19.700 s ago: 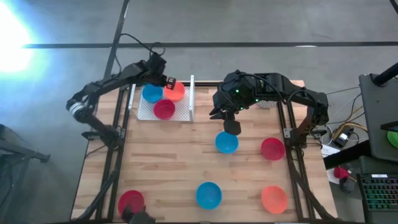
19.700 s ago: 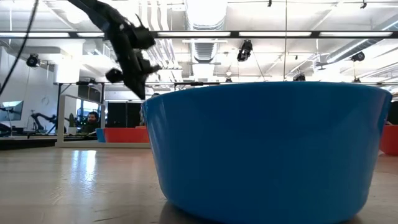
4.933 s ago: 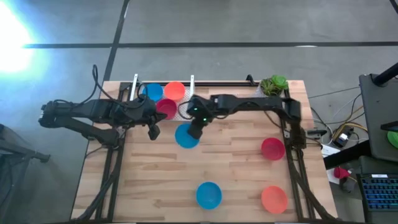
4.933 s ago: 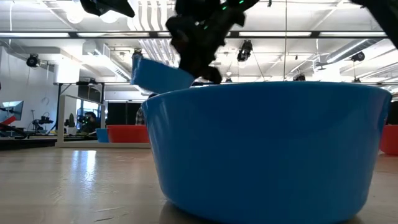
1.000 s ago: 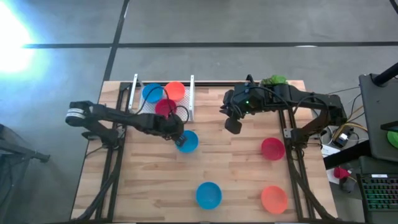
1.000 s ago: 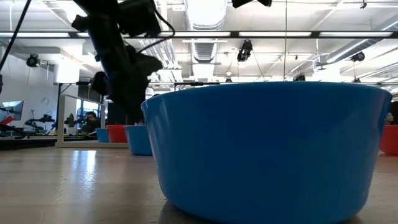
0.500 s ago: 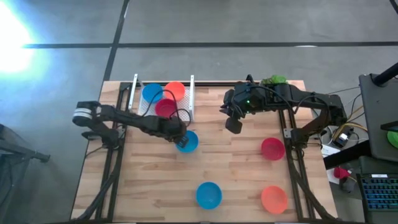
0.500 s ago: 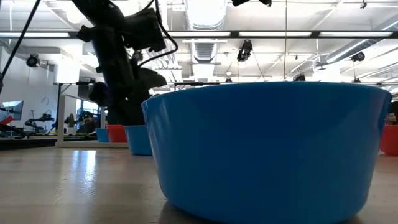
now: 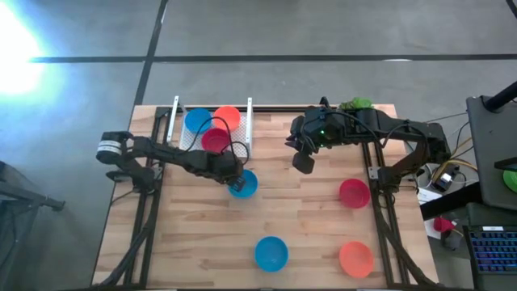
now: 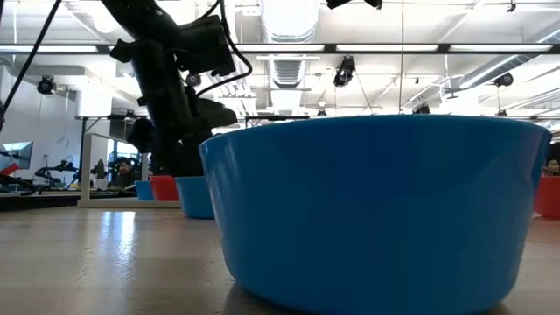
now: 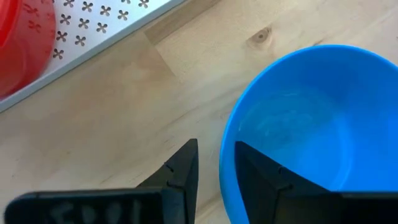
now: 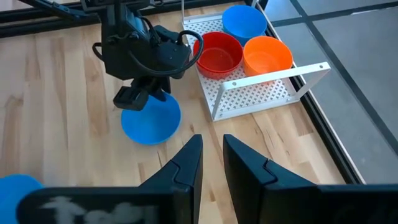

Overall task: Pick & Place Mini bowls
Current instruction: Stack the top blue bowl on the blue bowl on the shelf

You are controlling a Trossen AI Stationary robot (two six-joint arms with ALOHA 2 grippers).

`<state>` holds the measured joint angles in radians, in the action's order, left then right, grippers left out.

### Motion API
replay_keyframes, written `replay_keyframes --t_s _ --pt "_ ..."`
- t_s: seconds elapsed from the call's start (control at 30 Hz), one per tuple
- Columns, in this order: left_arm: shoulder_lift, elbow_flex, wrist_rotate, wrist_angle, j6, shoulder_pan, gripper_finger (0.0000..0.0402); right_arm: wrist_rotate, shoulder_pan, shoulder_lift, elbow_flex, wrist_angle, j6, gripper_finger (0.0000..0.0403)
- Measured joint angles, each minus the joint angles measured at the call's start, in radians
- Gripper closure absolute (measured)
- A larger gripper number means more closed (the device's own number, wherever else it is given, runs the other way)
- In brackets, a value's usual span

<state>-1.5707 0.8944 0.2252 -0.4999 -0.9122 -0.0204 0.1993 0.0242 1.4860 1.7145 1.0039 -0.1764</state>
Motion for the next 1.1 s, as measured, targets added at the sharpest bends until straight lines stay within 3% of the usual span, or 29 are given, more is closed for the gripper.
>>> replay_keyframes --t_s 0.33,0.77,1.1 --pt "0.001 -0.006 -0.007 0.003 -0.007 -0.002 0.0395 0.001 0.000 0.000 0.000 -0.021 -0.007 0.0344" --pt "0.042 -0.018 -0.069 -0.009 -0.004 -0.005 0.0400 0.001 0.000 0.000 0.000 -0.021 -0.007 0.0344" --pt "0.291 -0.018 -0.072 -0.082 -0.044 -0.022 0.0401 0.002 0.000 0.000 0.000 -0.021 -0.007 0.0344"
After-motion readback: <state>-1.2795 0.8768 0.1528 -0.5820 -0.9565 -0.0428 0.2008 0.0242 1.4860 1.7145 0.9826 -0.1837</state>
